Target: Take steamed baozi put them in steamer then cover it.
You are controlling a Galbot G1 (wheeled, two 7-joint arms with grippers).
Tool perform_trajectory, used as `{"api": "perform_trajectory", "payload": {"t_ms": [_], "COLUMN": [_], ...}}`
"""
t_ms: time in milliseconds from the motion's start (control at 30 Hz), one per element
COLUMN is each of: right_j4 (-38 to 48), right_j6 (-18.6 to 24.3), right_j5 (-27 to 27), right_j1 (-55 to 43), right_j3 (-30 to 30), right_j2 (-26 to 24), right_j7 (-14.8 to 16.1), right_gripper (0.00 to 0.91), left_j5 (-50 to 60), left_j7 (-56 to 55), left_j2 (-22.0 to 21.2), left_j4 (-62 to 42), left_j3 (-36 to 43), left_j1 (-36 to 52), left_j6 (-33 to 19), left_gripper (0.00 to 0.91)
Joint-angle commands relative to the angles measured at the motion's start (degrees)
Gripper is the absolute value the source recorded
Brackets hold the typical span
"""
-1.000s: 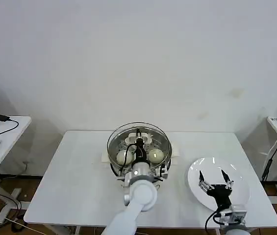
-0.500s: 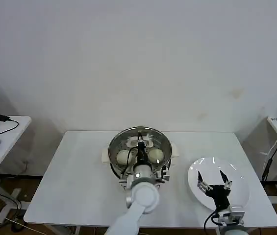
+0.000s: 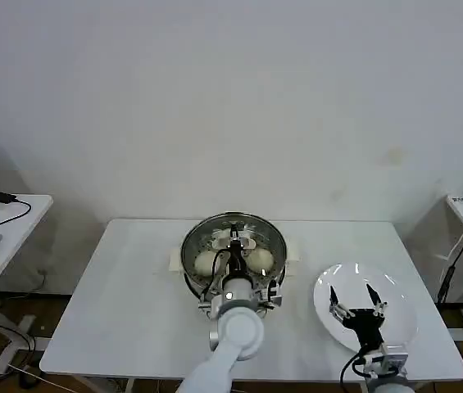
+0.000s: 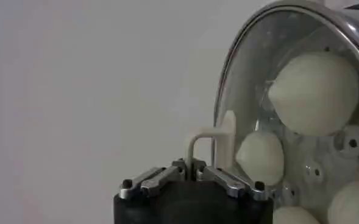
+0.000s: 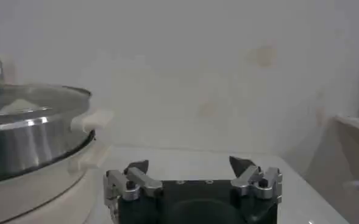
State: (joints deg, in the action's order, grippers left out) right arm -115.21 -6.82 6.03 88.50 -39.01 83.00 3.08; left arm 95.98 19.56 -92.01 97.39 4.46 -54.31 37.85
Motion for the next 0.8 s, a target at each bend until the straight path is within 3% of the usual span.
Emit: {"api": "perform_trajectory", "payload": {"t_ms": [33,167,200,233,800], "right_j4": [-0.04,-0.09,-0.10,-0.11,0.16], "right_j6": [0.15,0.19,0.21,0.20,0.35], "right_j5": [-0.13,-0.13,-0.15,-0.16,-0.21], "right_j1": [0.14,0.17,0.17,0.17,0.15], "right_j3": [-0.01,-0.01,0.00,0.01,0.12], "right_j2": [-0.10,0.01,0.05,0.06,-0.08], "right_j7": [0.04,0.05,0.05,0.10,0.23], "right_gripper": [0.907,0.907,0.907,0.907,0.907], "left_j5": [-0.39,-0.84,-0.88,-1.07,-2.21], "left_j7": [-0.92,-0.56,-0.14,0.89,1.30], "left_j2": [-0.07,-0.11,-0.10,-0.12,-0.10], "left_j4": [0.12,0.43,0.65,0.91,1.14], "left_j3": [-0.33,-0.33,-0.31,-0.36,-1.06], "left_j1": [-0.14,-0.35,-0.44,-0.43,-0.22], "left_j6": [-1.13,-1.21,-1.22,-1.28,-1.57], "left_gripper": [0.000,0.010,0.877,0.907,0.907]}}
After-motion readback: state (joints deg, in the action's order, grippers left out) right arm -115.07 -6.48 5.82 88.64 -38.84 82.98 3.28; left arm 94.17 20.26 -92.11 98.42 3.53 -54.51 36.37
